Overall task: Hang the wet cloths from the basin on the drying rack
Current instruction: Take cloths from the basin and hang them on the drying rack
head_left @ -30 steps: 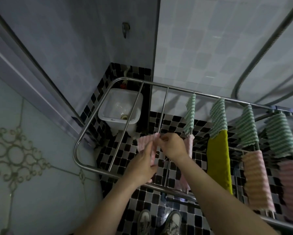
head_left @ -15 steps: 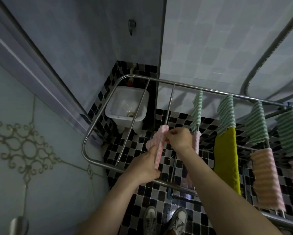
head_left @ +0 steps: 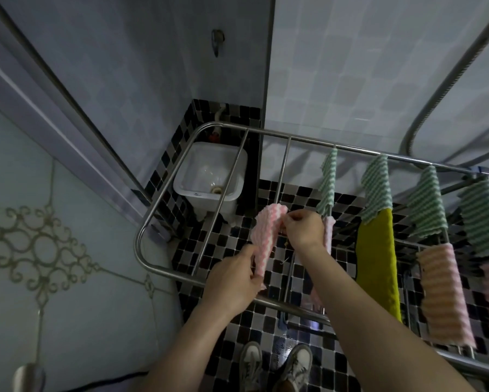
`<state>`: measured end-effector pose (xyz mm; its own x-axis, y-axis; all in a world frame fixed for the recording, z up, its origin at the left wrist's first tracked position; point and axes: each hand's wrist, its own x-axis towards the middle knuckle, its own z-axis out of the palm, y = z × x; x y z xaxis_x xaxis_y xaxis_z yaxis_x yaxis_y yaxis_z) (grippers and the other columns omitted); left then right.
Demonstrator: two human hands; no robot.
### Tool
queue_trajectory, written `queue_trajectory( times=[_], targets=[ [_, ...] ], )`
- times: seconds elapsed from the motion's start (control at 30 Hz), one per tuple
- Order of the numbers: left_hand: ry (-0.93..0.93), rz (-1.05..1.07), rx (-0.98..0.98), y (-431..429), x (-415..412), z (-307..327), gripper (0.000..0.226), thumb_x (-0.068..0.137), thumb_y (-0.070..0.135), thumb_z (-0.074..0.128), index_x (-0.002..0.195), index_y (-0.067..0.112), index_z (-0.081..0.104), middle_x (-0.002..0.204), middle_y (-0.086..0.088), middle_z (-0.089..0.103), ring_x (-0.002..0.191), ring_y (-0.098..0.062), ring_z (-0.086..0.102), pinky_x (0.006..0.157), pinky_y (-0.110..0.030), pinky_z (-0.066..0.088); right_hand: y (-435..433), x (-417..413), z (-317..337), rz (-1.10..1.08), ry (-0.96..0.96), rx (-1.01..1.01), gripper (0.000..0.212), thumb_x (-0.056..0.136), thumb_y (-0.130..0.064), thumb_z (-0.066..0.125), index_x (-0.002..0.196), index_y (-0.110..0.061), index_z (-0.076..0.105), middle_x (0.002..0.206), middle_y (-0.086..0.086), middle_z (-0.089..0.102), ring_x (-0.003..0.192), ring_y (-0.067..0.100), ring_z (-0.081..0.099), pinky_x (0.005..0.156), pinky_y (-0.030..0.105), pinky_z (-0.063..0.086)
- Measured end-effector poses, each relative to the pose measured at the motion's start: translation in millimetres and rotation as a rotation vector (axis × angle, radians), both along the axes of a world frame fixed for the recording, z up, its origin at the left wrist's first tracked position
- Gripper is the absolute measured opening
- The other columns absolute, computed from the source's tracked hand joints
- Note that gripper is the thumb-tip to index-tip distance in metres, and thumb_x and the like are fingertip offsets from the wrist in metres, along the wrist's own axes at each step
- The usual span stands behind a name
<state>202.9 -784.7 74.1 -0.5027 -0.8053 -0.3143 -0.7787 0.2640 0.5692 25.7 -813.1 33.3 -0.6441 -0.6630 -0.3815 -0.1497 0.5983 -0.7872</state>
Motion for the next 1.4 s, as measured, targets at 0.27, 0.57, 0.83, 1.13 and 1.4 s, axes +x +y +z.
queue_trajectory(
  times=[0.27, 0.57, 0.83, 1.13, 1.4],
  targets=[
    [0.016, -0.039, 0.173, -3.9, -2.5, 3.1, 0.067, 0.085, 0.032, 0.070, 0.141, 0.030, 0.033, 0.088, 0.011, 0.059, 0.067, 0.002, 0.056, 0.055, -0.011, 0.037, 10.3, 11.7, 0.5, 0.118, -0.059, 0.040, 0.029, 0.091, -0.036, 0.063, 0.108, -0.013, 0.059, 0.090, 0.005, 0.070, 0.080, 0.021, 0.070, 0.077, 0.042, 0.060],
    [0.027, -0.103, 0.292, -14.9, -7.3, -7.1, 0.096, 0.077, 0.017, 0.077, 0.148, 0.040, 0.016, 0.100, 0.010, 0.061, 0.083, -0.006, 0.061, 0.066, -0.020, 0.046, 30.3, 32.3, 6.4, 0.295, -0.074, 0.037, 0.025, 0.095, -0.029, 0.059, 0.113, -0.012, 0.056, 0.104, 0.008, 0.067, 0.084, 0.019, 0.068, 0.071, 0.032, 0.059],
    [0.031, -0.205, 0.337, -24.3, -8.0, -5.3, 0.120, 0.077, 0.004, 0.073, 0.142, 0.057, -0.014, 0.120, -0.002, 0.061, 0.087, -0.015, 0.067, 0.075, -0.036, 0.059, 61.7, 39.2, 15.2, 0.452, -0.128, 0.085, 0.045, 0.093, -0.030, 0.059, 0.134, -0.022, 0.043, 0.118, 0.010, 0.064, 0.096, 0.023, 0.068, 0.082, 0.043, 0.059],
    [0.111, -0.011, 0.181, -23.6, -20.4, -13.3, 0.069, 0.090, 0.038, 0.060, 0.146, 0.037, 0.020, 0.137, 0.001, 0.050, 0.111, -0.016, 0.057, 0.080, -0.030, 0.047, 92.0, 28.2, 28.9, 0.305, -0.111, -0.092, 0.043, 0.094, -0.013, 0.058, 0.135, -0.019, 0.046, 0.105, 0.008, 0.067, 0.078, 0.016, 0.068, 0.069, 0.031, 0.059],
    [0.267, 0.029, -0.244, 16.1, -62.9, -5.4, 0.021, 0.095, 0.019, 0.053, 0.113, 0.023, 0.064, 0.132, -0.008, 0.055, 0.063, 0.001, 0.050, 0.050, -0.007, 0.034, 159.1, -17.5, 51.1, 0.023, 0.072, -0.202, 0.020, 0.095, -0.016, 0.057, 0.113, -0.019, 0.062, 0.089, 0.005, 0.071, 0.076, 0.021, 0.069, 0.067, 0.035, 0.058]
  ],
)
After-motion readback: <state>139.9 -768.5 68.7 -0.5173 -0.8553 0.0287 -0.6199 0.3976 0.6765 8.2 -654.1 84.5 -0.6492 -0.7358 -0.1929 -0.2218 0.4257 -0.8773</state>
